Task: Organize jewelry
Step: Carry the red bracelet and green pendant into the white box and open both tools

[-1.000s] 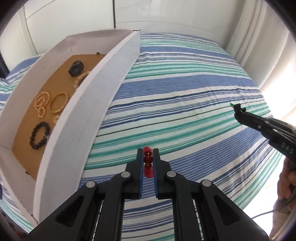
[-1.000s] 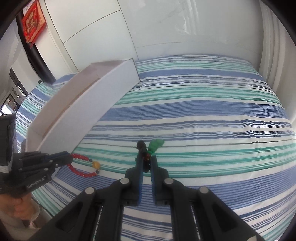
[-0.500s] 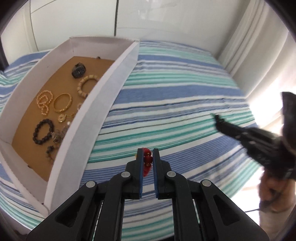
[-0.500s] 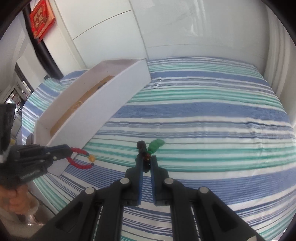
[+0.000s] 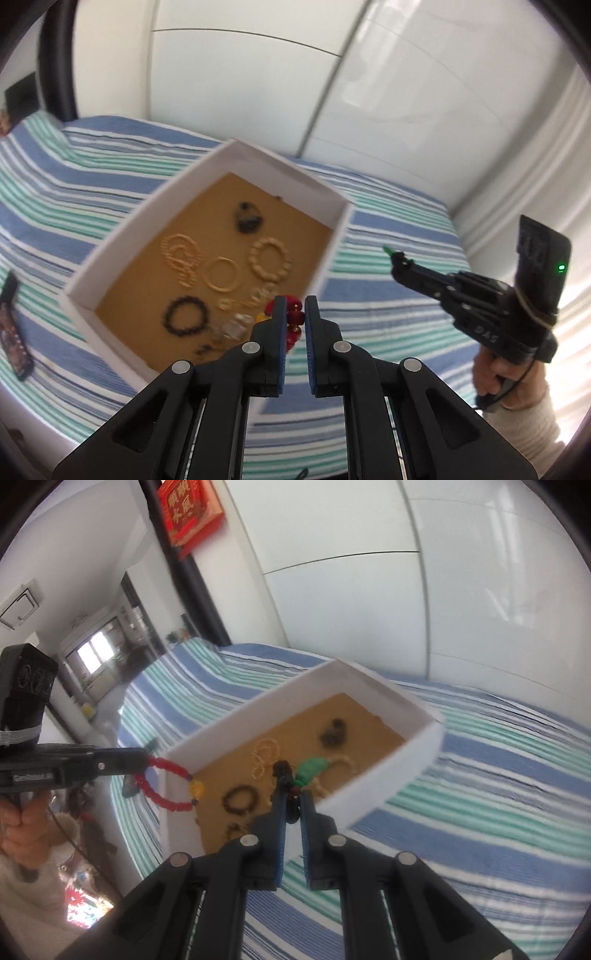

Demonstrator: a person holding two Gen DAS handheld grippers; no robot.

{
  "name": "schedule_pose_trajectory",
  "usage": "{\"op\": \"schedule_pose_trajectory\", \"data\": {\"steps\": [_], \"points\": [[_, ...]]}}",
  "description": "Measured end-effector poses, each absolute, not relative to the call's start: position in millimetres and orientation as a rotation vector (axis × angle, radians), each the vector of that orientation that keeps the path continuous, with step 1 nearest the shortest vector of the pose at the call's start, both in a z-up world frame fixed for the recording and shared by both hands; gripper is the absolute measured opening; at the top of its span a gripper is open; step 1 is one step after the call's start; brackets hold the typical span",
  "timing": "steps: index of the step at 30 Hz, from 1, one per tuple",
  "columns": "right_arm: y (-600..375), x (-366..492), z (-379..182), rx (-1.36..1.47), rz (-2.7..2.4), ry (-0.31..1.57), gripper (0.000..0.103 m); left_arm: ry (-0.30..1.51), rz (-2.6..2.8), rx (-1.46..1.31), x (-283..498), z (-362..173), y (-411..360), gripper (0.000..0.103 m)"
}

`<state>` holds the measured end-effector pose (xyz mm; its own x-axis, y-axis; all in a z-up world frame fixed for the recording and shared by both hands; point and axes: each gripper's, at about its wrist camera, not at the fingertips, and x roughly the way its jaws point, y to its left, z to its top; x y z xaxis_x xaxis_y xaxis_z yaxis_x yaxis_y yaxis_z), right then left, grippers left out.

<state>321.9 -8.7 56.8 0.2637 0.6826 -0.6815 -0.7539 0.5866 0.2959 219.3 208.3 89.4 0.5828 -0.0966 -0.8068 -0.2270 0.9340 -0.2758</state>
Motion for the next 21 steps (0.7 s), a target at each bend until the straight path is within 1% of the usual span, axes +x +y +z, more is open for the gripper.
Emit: {"op": "schedule_pose_trajectory", "data": {"steps": [3,6,11,13,16,17,18,19,20,21], "points": [[30.8,339.9,46.7,-0.125,0.992,0.924,0.007,0.995,0.151,-0.386,236.2,70.0,237.9,0.007],[66.4,351.2,20.6,-0.134,1.027,1.049,0.008,1.036,0.239,-0.401,250.8,42.2,267.0,0.007],[103.6,349.2,-26.2,-0.201,1.029,1.18,0.008,1.096,0.354,-0.435,259.6,-8.5,309.1,0.007],[117.2,346.9,-43.5,-0.226,1.02,1.215,0.008,1.123,0.37,-0.437,258.7,-25.0,316.3,0.007],[130.2,344.0,-59.3,-0.25,1.002,1.235,0.011,1.155,0.396,-0.404,258.0,-46.4,317.5,0.009],[132.2,343.6,-59.3,-0.258,0.991,1.23,0.013,1.156,0.403,-0.394,256.6,-49.2,315.9,0.016],[133.6,343.1,-59.3,-0.259,0.983,1.224,0.018,1.154,0.401,-0.386,254.5,-51.3,312.0,0.024],[133.5,341.3,-58.0,-0.26,0.969,1.214,0.033,1.151,0.4,-0.383,253.0,-52.4,309.3,0.051],[133.3,340.7,-56.2,-0.26,0.961,1.205,0.037,1.141,0.411,-0.371,249.7,-51.8,303.5,0.078],[132.2,340.1,-53.4,-0.26,0.954,1.197,0.037,1.127,0.428,-0.354,247.8,-50.2,300.1,0.086]]}}
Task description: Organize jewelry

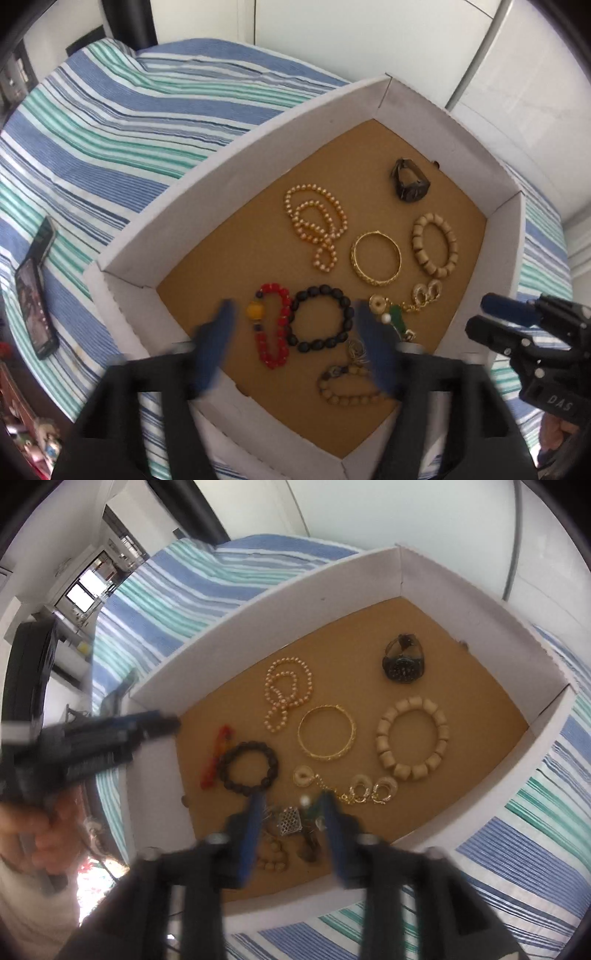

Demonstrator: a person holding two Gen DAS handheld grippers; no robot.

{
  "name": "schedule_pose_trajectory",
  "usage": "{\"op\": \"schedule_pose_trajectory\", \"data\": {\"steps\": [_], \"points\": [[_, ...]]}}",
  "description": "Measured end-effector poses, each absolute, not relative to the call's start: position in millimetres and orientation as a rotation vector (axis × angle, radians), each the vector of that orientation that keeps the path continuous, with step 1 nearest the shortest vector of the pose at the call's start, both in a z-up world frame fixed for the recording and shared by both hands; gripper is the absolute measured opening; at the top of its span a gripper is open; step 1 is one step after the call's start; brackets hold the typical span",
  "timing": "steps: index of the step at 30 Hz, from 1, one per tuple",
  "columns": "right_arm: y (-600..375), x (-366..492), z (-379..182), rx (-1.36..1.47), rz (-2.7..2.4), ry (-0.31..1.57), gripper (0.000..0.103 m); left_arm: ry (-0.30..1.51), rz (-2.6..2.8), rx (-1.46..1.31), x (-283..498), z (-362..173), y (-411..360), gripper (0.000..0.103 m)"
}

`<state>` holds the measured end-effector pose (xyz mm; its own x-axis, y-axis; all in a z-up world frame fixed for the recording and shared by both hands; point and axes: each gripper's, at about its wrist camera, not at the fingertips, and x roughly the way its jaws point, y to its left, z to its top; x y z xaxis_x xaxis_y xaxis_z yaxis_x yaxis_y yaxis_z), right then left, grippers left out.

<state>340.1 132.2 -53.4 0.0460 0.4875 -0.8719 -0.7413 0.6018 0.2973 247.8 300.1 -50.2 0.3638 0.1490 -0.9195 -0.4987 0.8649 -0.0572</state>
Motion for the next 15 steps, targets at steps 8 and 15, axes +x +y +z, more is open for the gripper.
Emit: {"op": "schedule_pose_trajectory", "data": {"steps": [8,15], "points": [[117.7,331.1,-29.7,-0.336,0.838,1.107,0.057,1.058,0.593,-0.236,226.9,-25.8,257.2,0.1],[116.1,326.1,-25.0,-0.389,0.792,1.096,0.062,1.155,0.541,-0.335,215.4,-20.5,244.7,0.1]]}}
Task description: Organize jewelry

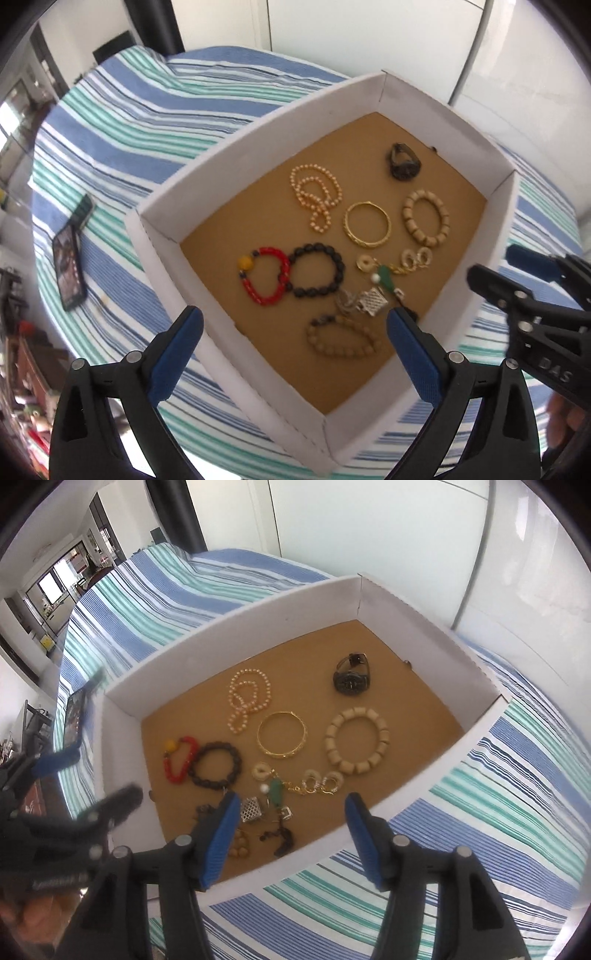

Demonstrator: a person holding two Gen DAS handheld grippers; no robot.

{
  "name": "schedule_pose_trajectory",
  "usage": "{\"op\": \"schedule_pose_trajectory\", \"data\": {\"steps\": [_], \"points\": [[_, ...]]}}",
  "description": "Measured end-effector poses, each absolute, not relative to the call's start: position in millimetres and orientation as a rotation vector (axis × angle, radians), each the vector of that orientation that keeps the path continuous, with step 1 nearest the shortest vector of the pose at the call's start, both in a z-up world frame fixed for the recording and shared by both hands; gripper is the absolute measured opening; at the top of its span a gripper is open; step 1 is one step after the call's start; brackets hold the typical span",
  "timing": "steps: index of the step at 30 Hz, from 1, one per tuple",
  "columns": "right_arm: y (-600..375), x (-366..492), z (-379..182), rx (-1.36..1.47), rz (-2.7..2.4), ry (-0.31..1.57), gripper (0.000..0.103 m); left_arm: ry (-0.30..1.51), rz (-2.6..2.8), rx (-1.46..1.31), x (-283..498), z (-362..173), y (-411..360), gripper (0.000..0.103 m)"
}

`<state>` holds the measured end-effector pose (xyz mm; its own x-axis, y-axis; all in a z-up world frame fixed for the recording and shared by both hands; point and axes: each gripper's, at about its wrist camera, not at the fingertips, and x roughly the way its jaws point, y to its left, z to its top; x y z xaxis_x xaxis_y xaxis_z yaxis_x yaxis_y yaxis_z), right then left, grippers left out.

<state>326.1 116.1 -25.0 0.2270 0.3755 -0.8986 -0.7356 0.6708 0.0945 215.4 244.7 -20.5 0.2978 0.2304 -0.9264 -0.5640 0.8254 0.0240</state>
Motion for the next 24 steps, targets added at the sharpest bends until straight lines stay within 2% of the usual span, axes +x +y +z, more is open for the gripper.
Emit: {"op": "schedule_pose_trajectory", "data": {"steps": [9,24], "points": [[115.7,321.4,-17.6,-0.407,0.774,1.085,0.063,1.147,0.548,-0.347,209.5,-4.7,236.3,0.1],[109.3,324.1,-18.9,-0.401,0.764,1.083,0.063,1.152,0.538,-0.357,211.2,-9.8,231.3,0.1]]}}
